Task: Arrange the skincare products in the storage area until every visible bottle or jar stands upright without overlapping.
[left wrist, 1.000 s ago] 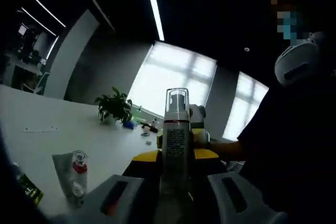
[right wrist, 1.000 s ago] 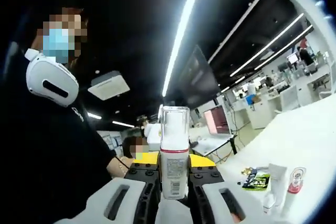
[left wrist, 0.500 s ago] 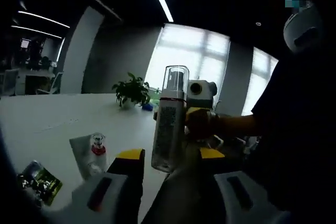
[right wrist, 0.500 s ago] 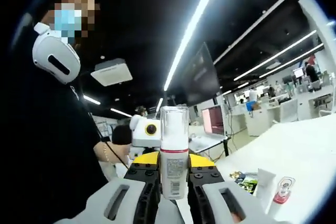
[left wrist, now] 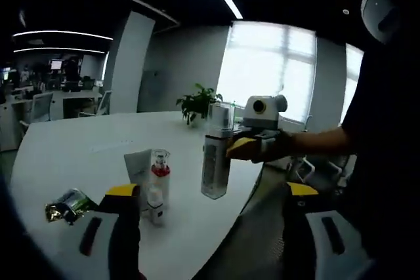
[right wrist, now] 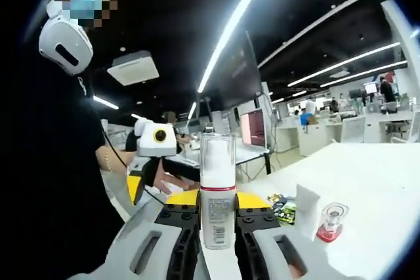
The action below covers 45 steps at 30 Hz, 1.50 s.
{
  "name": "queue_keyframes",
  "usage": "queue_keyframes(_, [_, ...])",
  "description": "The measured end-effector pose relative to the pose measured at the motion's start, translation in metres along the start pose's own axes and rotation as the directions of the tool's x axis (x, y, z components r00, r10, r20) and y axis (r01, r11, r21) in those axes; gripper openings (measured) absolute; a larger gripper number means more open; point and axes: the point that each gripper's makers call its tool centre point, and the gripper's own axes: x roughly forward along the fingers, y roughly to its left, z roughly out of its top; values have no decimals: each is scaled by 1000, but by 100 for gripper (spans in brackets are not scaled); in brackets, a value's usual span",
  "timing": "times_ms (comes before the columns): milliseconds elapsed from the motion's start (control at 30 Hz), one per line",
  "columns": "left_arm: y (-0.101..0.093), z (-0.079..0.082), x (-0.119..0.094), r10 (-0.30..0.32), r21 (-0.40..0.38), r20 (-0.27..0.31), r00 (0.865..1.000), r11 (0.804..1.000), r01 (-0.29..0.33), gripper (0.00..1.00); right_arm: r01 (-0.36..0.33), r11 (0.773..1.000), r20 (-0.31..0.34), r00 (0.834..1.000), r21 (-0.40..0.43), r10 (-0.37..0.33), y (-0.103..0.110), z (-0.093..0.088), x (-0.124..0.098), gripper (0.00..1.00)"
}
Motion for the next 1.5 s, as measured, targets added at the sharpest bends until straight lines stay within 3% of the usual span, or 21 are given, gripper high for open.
queue_keyframes(200, [17, -16, -6, 48, 21, -73, 996, 999, -46, 89, -1, 1000, -41, 999, -23, 0, -19, -21, 0, 8])
queue_keyframes(367, [41, -7, -13, 113, -5, 3, 994, 994, -113, 99, -3, 998, -71, 997, -67, -2, -33, -42, 2, 8])
queue_keyframes(567, [63, -14, -15, 174, 14, -17, 985, 985, -174, 99, 0, 996, -103, 995, -93, -9, -47, -69, 2, 8])
queue_keyframes(733, [68, -16, -7, 174, 10, -27, 984, 985, -174, 99, 3, 994, -130, 991, -105, -17, -62, -92, 1, 8])
queue_keyframes(933, [74, -21, -1, 188, 6, -39, 981, 982, -188, 99, 17, 991, -130, 991, -131, -34, -81, -106, 1, 8])
queue_keyframes(1167, [82, -40, 0, 214, -14, -82, 973, 976, -216, 96, -15, 986, -167, 986, -165, -13, -94, -137, 2, 9])
queue_keyframes(1500, [88, -53, 7, 220, -17, -120, 968, 975, -224, 94, -16, 985, -169, 986, -171, -13, -106, -151, 0, 9])
